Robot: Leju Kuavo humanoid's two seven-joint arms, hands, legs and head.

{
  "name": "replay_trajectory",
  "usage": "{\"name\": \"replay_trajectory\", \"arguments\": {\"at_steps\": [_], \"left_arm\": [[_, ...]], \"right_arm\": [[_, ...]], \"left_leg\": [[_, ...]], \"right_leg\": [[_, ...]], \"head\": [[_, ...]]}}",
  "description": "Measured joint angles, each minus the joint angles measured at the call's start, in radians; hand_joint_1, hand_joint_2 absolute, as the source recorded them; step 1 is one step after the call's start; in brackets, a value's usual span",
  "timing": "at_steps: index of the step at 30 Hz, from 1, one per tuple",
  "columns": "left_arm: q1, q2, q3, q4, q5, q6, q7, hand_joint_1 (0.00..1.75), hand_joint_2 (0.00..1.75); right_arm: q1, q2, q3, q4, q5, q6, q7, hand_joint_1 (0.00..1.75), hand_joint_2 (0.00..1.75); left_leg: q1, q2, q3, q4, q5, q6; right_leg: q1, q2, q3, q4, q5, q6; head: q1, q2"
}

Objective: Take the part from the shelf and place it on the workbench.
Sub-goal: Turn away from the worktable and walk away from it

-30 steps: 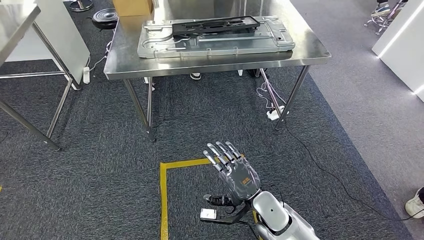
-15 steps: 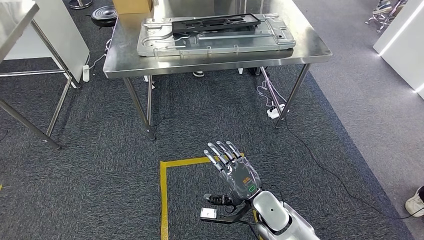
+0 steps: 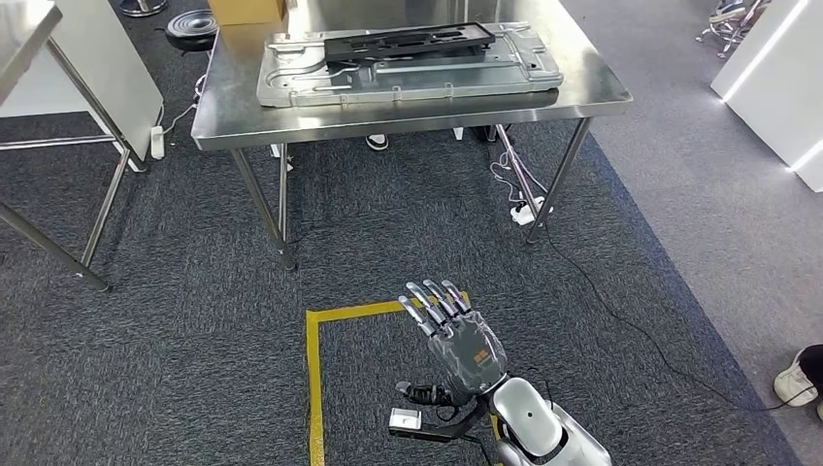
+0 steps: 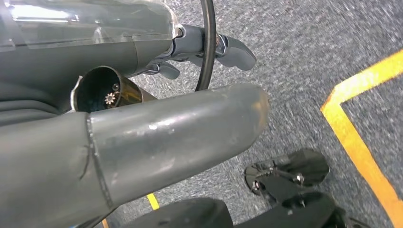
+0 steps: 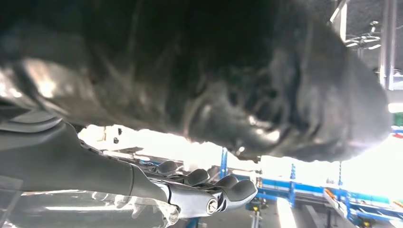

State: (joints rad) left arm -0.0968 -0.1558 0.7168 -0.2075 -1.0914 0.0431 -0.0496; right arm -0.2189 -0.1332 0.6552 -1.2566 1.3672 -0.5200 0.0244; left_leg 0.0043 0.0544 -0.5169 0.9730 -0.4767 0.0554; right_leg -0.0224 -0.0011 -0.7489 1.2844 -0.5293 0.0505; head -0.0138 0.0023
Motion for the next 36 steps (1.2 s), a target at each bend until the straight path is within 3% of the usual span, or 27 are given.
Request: {"name": "replay_trajectory", "arguments": {"at_steps": [2, 4, 5, 8, 10, 12, 14, 15, 17, 19, 20, 21, 23, 25, 28, 30, 31, 33, 35, 36], "left_arm": [[-0.001, -0.003, 0.000, 0.000, -0.002, -0.003, 0.000, 0.00, 0.00], [-0.003, -0.005, 0.000, 0.000, -0.005, -0.005, 0.000, 0.00, 0.00], [-0.005, -0.005, 0.000, 0.000, -0.007, -0.005, 0.000, 0.00, 0.00], [-0.008, -0.005, 0.000, 0.000, -0.009, -0.005, 0.000, 0.00, 0.00], [-0.010, -0.005, 0.000, 0.000, -0.009, -0.005, 0.001, 0.00, 0.00], [-0.008, -0.005, 0.000, 0.000, -0.008, -0.005, 0.001, 0.00, 0.00], [-0.004, -0.005, 0.000, 0.000, -0.008, -0.005, 0.002, 0.00, 0.00], [-0.003, -0.005, 0.000, 0.000, -0.008, -0.005, 0.002, 0.00, 0.00], [-0.002, -0.005, 0.000, 0.000, -0.008, -0.005, 0.002, 0.00, 0.00], [-0.004, 0.000, 0.000, -0.001, -0.008, -0.004, 0.002, 0.00, 0.00], [-0.006, 0.002, -0.001, -0.001, -0.008, -0.003, 0.002, 0.00, 0.00], [-0.008, 0.005, -0.001, -0.002, -0.007, -0.002, 0.002, 0.00, 0.00], [-0.009, 0.004, 0.000, -0.002, -0.006, -0.002, 0.001, 0.00, 0.00], [-0.008, 0.003, 0.000, -0.002, -0.003, -0.002, 0.001, 0.00, 0.00], [0.000, 0.002, 0.000, -0.002, 0.001, 0.000, -0.002, 0.00, 0.00], [0.008, 0.002, 0.000, -0.002, 0.004, 0.001, -0.004, 0.00, 0.00], [0.010, 0.002, 0.001, -0.002, 0.005, 0.002, -0.005, 0.00, 0.00], [0.011, 0.003, 0.002, -0.002, 0.006, 0.002, -0.007, 0.00, 0.00], [0.010, 0.005, 0.004, -0.003, 0.008, 0.004, -0.008, 0.00, 0.00], [0.011, 0.007, 0.005, -0.003, 0.008, 0.005, -0.008, 0.00, 0.00]], "right_arm": [[0.002, -0.001, -0.002, -0.002, 0.000, 0.000, 0.000, 0.00, 0.00], [0.002, -0.002, -0.005, -0.006, 0.000, 0.000, 0.000, 0.00, 0.00], [0.002, -0.003, -0.006, -0.009, 0.000, 0.000, 0.000, 0.00, 0.00], [0.006, -0.003, -0.008, -0.014, 0.002, 0.000, 0.001, 0.00, 0.00], [0.010, -0.003, -0.010, -0.016, 0.005, 0.000, 0.002, 0.00, 0.00], [0.012, -0.002, -0.011, -0.018, 0.008, -0.001, 0.004, 0.00, 0.00], [0.016, -0.002, -0.012, -0.019, 0.009, -0.001, 0.004, 0.00, 0.00], [0.019, -0.002, -0.013, -0.019, 0.009, -0.001, 0.004, 0.00, 0.00], [0.023, -0.002, -0.017, -0.020, 0.009, -0.001, 0.004, 0.00, 0.00], [0.023, -0.001, -0.019, -0.022, 0.009, -0.001, 0.004, 0.00, 0.00], [0.023, -0.001, -0.021, -0.024, 0.009, -0.001, 0.004, 0.00, 0.00], [0.024, 0.000, -0.022, -0.026, 0.009, -0.001, 0.005, 0.00, 0.00], [0.029, -0.001, -0.025, -0.031, 0.010, -0.002, 0.006, 0.00, 0.00], [0.036, -0.003, -0.031, -0.036, 0.010, -0.005, 0.007, 0.00, 0.00], [0.044, -0.004, -0.038, -0.039, 0.009, -0.008, 0.008, 0.00, 0.00], [0.056, -0.004, -0.045, -0.038, 0.009, -0.008, 0.008, 0.00, 0.00], [0.061, -0.004, -0.049, -0.038, 0.009, -0.008, 0.008, 0.00, 0.00], [0.066, -0.004, -0.055, -0.038, 0.009, -0.008, 0.008, 0.00, 0.00], [0.066, -0.004, -0.061, -0.040, 0.009, -0.008, 0.007, 0.00, 0.00], [0.067, -0.004, -0.064, -0.040, 0.009, -0.007, 0.007, 0.00, 0.00]], "left_leg": [[0.004, 0.013, -0.002, 0.013, -0.007, -0.011], [0.002, 0.024, -0.006, 0.029, -0.020, -0.028], [0.000, 0.029, -0.006, 0.034, -0.024, -0.036], [0.002, 0.042, -0.002, 0.038, -0.032, -0.054], [0.006, 0.011, -0.018, 0.079, -0.069, -0.064], [0.008, -0.031, -0.069, 0.196, -0.140, -0.069], [0.007, -0.044, -0.118, 0.305, -0.181, -0.065], [0.006, -0.046, -0.121, 0.313, -0.174, -0.060], [0.000, -0.062, -0.068, 0.215, -0.114, -0.041], [-0.011, -0.108, 0.000, 0.081, -0.065, -0.013], [-0.017, -0.124, 0.019, 0.042, -0.055, -0.003], [-0.023, -0.129, 0.023, 0.026, -0.054, 0.004], [-0.022, -0.108, 0.025, 0.011, -0.037, 0.009], [-0.013, -0.083, 0.032, -0.020, -0.008, 0.013], [-0.008, -0.038, 0.029, -0.042, 0.014, 0.011], [-0.006, -0.007, 0.017, -0.036, 0.015, 0.006], [-0.004, 0.007, 0.011, -0.031, 0.014, 0.002], [0.001, 0.032, -0.001, -0.010, 0.007, -0.013], [0.002, 0.049, -0.010, 0.015, -0.007, -0.033], [0.001, 0.057, -0.010, 0.022, -0.012, -0.043]], "right_leg": [[-0.007, -0.021, 0.074, -0.118, 0.049, 0.005], [-0.004, -0.048, 0.138, -0.231, 0.077, -0.002], [-0.001, -0.053, 0.147, -0.252, 0.077, -0.009], [0.002, -0.026, 0.140, -0.251, 0.079, -0.034], [-0.001, -0.009, 0.137, -0.253, 0.084, -0.047], [0.000, 0.009, 0.130, -0.253, 0.089, -0.057], [0.006, 0.032, 0.122, -0.253, 0.095, -0.062], [0.009, 0.044, 0.119, -0.253, 0.099, -0.064], [0.013, 0.069, 0.116, -0.253, 0.107, -0.064], [0.013, 0.090, 0.114, -0.254, 0.114, -0.059], [0.010, 0.099, 0.112, -0.255, 0.118, -0.054], [0.007, 0.108, 0.109, -0.258, 0.123, -0.046], [0.004, 0.126, 0.105, -0.269, 0.137, -0.032], [0.007, 0.100, 0.088, -0.245, 0.118, -0.027], [0.003, 0.022, 0.020, -0.080, 0.011, -0.013], [-0.006, 0.006, 0.010, -0.021, -0.017, 0.002], [-0.011, 0.001, 0.034, -0.047, -0.007, 0.009], [-0.019, -0.031, 0.123, -0.174, 0.031, 0.019], [-0.018, -0.064, 0.179, -0.261, 0.053, 0.010], [-0.014, -0.069, 0.181, -0.266, 0.054, -0.002]], "head": [[0.000, 0.000], [0.000, 0.000], [0.000, 0.000], [-0.001, 0.000], [-0.001, 0.000], [-0.001, 0.000], [-0.001, 0.000], [-0.001, 0.000], [-0.001, 0.000], [0.000, 0.000], [-0.001, 0.000], [-0.002, 0.000], [-0.003, 0.000], [-0.001, 0.000], [0.003, 0.000], [0.003, 0.000], [0.003, 0.000], [0.003, 0.000], [0.003, 0.000], [0.002, 0.000]]}}
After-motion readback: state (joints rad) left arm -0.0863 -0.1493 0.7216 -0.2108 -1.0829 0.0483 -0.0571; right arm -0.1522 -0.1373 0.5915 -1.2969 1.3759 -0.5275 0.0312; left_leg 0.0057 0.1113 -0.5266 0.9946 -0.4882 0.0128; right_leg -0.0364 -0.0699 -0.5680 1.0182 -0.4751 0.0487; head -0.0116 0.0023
